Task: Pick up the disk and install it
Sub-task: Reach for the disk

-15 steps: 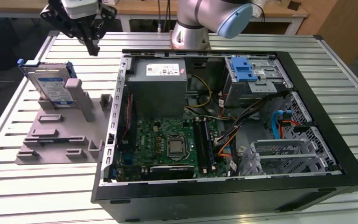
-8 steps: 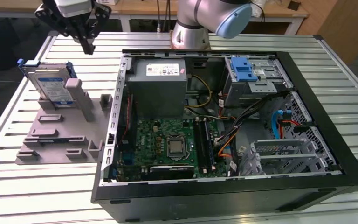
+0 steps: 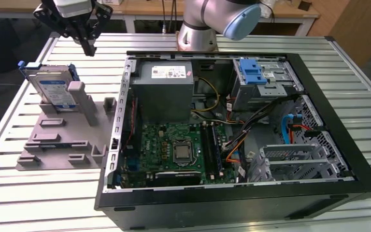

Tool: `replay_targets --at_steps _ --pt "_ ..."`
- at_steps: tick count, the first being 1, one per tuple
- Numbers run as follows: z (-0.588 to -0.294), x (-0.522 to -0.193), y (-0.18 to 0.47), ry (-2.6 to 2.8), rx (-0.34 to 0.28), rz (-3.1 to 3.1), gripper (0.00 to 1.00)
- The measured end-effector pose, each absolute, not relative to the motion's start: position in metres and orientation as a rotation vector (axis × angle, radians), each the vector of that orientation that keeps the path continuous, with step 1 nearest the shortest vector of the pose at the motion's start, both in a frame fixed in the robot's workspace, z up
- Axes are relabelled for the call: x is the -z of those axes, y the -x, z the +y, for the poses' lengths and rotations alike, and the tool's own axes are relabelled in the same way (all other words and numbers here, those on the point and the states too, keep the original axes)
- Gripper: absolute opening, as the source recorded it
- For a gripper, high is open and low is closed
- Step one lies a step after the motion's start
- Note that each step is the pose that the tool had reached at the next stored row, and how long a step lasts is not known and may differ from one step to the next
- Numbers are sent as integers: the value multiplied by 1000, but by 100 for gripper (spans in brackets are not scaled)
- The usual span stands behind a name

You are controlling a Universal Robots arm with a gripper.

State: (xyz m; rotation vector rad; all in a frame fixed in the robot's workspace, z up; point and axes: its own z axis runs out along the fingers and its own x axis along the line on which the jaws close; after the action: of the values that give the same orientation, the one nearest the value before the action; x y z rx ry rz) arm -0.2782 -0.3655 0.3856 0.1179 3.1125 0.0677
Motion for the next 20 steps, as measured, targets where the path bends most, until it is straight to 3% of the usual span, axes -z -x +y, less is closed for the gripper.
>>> replay_targets --at_steps 20 --pt "-365 -385 285 -118 -68 3112 11"
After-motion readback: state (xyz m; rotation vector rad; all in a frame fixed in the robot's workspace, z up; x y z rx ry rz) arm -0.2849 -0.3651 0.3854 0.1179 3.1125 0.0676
